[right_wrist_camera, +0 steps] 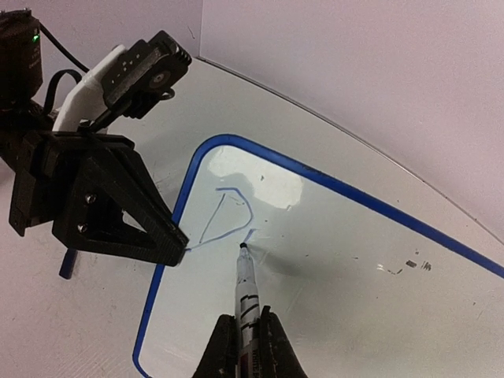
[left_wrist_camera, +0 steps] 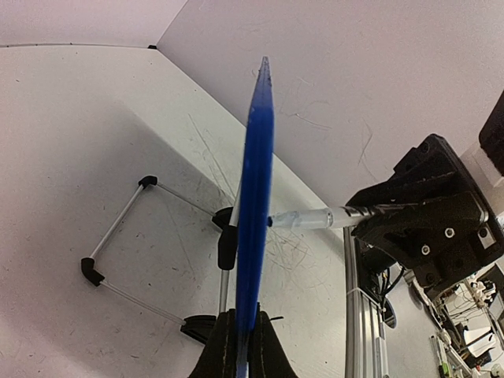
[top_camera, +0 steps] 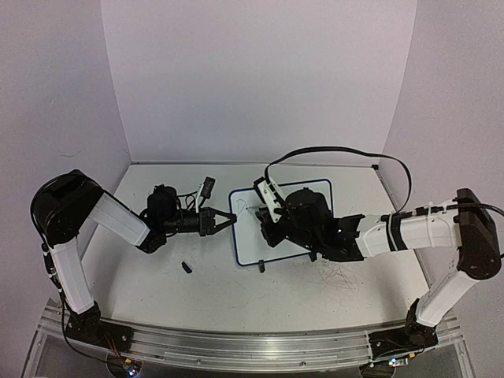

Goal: Write a sentence on the whiteboard

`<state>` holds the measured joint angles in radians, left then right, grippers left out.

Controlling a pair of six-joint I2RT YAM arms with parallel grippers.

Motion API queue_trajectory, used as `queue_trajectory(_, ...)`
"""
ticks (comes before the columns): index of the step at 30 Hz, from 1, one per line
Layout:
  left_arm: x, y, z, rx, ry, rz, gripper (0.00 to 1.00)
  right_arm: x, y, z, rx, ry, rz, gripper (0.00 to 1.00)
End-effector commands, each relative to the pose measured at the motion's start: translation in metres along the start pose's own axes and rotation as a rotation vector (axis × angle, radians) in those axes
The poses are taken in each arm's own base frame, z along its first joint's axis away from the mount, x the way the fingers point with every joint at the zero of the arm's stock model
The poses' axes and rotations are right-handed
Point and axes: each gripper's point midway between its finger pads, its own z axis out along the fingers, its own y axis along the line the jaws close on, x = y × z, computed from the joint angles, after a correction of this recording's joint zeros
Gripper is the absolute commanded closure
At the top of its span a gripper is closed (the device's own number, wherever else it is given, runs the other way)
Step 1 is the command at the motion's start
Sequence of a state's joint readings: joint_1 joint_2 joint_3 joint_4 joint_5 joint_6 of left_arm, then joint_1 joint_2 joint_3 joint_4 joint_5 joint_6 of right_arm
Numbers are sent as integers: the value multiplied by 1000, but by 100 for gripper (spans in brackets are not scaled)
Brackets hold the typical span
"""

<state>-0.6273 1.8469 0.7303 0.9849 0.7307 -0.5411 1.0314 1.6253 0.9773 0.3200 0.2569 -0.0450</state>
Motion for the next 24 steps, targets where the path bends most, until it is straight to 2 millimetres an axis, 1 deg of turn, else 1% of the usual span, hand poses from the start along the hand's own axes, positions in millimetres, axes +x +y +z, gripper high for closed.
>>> queue_trajectory(1,-19,-23,-1,69,-35,55,100,20,-2,-2,20,53,5,100)
queue_trajectory(5,-19,-23,-1,68,-36,54,100,27,0,-2,16,65,7,100)
queue_trajectory(7,-19,-23,-2,68,-35,53,100,26,0,-2,17,64,8,100)
queue_trajectory(13,-19,-23,-2,67,-35,53,100,9,-1,-1,28,22,19,100)
queue_trajectory(19,-18,-24,-3,65,-36,53,100,-5,-7,1,60,-14,26,100)
queue_trajectory(24,-19,-24,-4,65,-37,57,100,-6,-10,6,75,-20,25,100)
